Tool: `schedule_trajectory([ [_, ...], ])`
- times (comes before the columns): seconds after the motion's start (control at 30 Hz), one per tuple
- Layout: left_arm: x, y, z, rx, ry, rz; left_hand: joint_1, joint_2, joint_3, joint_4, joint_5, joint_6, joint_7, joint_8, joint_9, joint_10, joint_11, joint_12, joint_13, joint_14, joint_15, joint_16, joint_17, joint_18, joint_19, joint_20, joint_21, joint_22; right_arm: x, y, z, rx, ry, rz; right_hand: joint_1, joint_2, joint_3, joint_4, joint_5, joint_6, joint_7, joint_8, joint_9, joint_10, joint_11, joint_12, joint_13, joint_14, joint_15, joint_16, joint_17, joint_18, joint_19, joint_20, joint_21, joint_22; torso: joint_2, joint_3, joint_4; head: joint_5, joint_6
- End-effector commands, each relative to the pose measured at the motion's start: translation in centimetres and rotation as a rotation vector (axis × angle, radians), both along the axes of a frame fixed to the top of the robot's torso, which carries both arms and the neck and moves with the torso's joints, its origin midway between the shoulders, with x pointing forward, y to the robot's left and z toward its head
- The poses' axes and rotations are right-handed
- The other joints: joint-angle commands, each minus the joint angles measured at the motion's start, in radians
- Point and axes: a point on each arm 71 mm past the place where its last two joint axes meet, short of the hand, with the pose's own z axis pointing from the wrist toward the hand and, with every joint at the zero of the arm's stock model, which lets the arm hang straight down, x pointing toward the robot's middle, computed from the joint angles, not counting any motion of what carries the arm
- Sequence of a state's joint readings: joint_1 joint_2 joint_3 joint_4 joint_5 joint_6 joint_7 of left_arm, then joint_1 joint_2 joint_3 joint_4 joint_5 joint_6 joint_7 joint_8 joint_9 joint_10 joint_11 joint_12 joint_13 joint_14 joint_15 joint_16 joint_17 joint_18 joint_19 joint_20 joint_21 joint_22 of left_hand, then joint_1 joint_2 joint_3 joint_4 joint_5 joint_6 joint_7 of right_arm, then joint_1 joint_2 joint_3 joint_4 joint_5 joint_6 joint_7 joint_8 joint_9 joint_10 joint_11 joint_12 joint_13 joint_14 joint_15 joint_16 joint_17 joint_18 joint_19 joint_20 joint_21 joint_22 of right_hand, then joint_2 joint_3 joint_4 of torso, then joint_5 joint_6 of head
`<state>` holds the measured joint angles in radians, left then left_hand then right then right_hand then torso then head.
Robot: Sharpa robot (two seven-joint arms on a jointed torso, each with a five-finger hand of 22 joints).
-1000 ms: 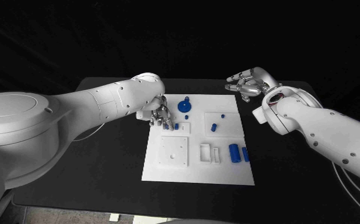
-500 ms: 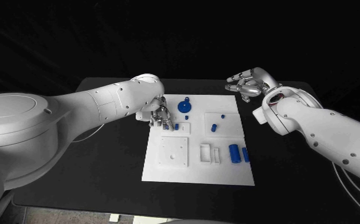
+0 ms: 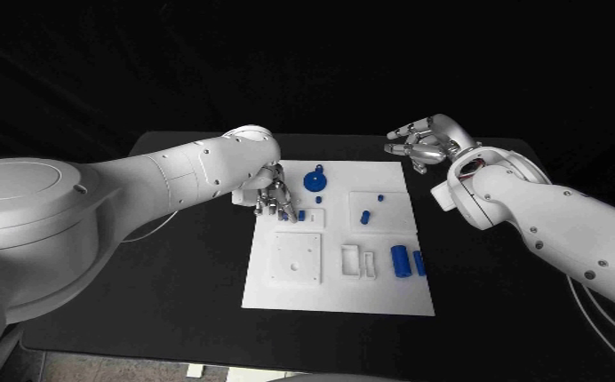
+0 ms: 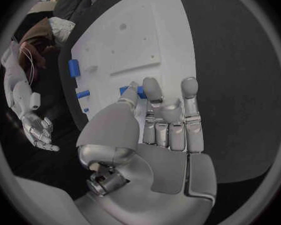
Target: Assemble the parts on the task board
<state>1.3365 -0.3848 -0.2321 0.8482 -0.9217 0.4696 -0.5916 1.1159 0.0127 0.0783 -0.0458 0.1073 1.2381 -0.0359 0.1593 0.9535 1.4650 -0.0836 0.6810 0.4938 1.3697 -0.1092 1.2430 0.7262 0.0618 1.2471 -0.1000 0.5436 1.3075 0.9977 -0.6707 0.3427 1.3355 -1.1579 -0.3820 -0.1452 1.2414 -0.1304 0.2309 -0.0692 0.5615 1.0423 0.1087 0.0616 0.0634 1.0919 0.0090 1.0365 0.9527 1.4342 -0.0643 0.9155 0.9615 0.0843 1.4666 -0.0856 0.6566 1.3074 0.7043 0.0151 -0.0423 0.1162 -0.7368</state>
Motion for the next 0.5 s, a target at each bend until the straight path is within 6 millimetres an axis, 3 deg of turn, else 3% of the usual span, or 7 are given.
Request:
schedule_trajectory([
  [0.03,-0.31,-0.15,-0.50,0.008,0.014,-0.026,0.001,-0.020,0.006,0.012,-0.007,0.004,0.003,-0.008,0.000,0.026,0.005,-0.008,0.004,-0.008,-0.002,-0.001,-0.001,-0.006,-0.004,0.001,-0.005,0.019,-0.05,0.17,0.00,-0.005,-0.001,0.014,-0.011,-0.002,0.003,-0.002,0.005,-0.005,0.005,0.000,-0.001,-0.007,-0.003,0.001,0.000,-0.005,-0.002,-0.006,-0.001,0.012,0.027,0.001,-0.004,0.081,0.000,0.0001,0.0000,0.000,0.000],
  [0.13,-0.36,-0.16,-0.52,0.010,0.021,-0.032,0.004,-0.036,0.018,0.027,-0.010,0.006,0.004,-0.010,0.000,0.026,0.005,-0.009,0.006,-0.009,-0.002,0.000,0.000,-0.005,-0.005,0.002,-0.005,0.019,-0.05,0.17,0.00,-0.005,-0.001,0.013,-0.011,-0.002,0.003,-0.002,0.005,-0.005,0.005,0.000,-0.001,-0.007,-0.003,0.001,0.000,-0.005,-0.002,-0.006,-0.001,0.012,0.027,0.001,-0.004,0.081,0.000,0.0003,-0.0005,0.000,-0.001],
  [0.5,-0.46,-0.04,-0.57,0.016,0.033,-0.038,0.005,-0.037,0.019,0.029,-0.011,0.006,0.004,-0.011,0.000,0.026,0.006,-0.009,0.006,-0.009,-0.001,0.000,-0.001,-0.004,-0.005,0.004,-0.005,0.019,-0.04,0.13,0.00,-0.005,-0.001,0.013,-0.011,-0.002,0.003,-0.002,0.005,-0.005,0.005,0.000,-0.001,-0.007,-0.003,0.001,0.000,-0.005,-0.002,-0.006,-0.001,0.012,0.027,0.001,-0.004,0.081,0.000,0.0011,-0.0006,-0.001,-0.002],
])
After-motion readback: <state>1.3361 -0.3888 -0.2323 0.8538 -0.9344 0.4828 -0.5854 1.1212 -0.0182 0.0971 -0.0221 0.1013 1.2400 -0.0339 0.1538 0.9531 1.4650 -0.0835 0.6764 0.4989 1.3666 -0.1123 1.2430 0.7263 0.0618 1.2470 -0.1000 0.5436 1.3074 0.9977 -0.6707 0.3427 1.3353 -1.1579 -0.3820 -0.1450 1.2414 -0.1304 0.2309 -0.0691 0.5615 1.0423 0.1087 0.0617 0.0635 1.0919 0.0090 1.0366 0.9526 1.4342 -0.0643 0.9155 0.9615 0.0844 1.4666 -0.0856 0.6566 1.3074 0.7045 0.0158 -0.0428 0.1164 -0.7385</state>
